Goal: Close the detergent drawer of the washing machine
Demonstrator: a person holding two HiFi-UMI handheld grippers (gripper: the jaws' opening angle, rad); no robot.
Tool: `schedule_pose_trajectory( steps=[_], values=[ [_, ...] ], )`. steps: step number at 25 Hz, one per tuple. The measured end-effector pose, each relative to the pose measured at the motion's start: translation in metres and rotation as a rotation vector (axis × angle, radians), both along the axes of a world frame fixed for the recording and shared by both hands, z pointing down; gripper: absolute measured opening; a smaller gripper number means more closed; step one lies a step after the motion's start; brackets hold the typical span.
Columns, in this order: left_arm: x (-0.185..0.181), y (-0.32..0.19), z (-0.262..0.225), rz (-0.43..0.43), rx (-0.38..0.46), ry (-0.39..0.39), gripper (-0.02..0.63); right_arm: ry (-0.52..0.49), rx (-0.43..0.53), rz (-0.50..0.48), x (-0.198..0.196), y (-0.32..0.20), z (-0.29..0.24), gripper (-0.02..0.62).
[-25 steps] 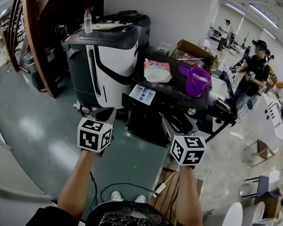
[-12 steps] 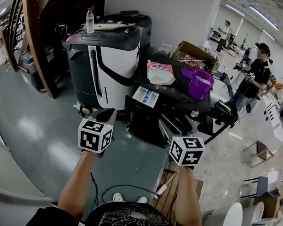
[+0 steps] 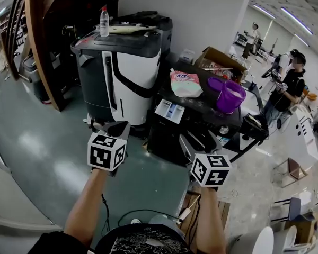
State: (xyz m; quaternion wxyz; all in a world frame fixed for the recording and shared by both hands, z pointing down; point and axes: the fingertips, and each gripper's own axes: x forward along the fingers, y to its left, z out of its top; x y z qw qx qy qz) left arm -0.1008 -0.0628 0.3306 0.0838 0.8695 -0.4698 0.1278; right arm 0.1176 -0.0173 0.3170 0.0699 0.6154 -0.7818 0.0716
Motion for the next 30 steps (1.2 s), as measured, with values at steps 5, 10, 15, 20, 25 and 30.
schedule_pose_trajectory(
  steps=[5,10,15,20,25,30],
  values=[
    [-0.002,-0.011,-0.001,0.005,0.004,-0.014,0.000,-0.013,0.002,0.013,-0.001,-0.011,0.001,0.403],
    [-0.002,-0.028,0.002,0.007,0.006,-0.024,0.000,-0.022,-0.006,0.020,0.000,-0.026,0.010,0.402],
    [0.001,-0.052,0.008,0.016,0.000,-0.040,0.000,-0.028,-0.011,0.025,0.003,-0.051,0.016,0.400],
    [0.012,-0.088,0.011,0.034,-0.004,-0.048,0.000,-0.031,-0.018,0.034,0.011,-0.085,0.021,0.399],
    [0.032,-0.130,0.011,0.058,-0.008,-0.053,0.000,-0.027,-0.028,0.042,0.023,-0.125,0.022,0.397],
    [0.053,-0.174,0.005,0.087,0.004,-0.058,0.000,-0.021,-0.033,0.056,0.039,-0.165,0.021,0.396]
  ],
)
